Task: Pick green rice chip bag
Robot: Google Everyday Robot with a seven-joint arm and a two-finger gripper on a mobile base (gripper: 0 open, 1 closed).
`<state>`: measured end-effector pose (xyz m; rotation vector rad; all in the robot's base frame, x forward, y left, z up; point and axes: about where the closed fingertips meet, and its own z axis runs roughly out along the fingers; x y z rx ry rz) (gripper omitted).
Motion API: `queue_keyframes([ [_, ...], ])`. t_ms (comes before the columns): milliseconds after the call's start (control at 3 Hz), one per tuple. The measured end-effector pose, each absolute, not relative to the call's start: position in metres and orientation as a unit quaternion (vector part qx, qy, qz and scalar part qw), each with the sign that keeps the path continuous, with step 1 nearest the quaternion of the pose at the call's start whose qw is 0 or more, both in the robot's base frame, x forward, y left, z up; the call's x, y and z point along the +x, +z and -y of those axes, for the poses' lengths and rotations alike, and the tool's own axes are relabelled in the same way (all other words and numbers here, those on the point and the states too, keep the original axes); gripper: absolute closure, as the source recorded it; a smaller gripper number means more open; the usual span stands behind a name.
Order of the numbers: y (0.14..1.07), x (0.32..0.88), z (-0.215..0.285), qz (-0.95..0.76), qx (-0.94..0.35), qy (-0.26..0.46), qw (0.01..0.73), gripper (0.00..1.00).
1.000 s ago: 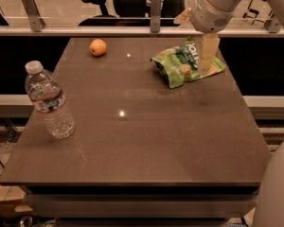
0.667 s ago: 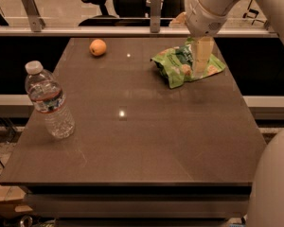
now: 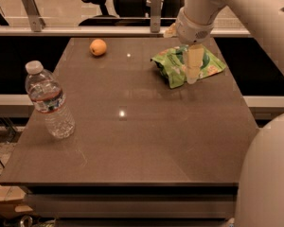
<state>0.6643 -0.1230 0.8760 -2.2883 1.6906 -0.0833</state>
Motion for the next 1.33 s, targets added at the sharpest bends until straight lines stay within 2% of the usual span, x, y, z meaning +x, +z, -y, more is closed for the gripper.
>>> queue_keyframes([
  [333,0.866,0.669,0.126,-0.591,-0.794,-0.044,0.136,0.0],
  [1333,0.854,0.697,0.141,-0.58,-0.79,-0.058,0.19,0.0],
])
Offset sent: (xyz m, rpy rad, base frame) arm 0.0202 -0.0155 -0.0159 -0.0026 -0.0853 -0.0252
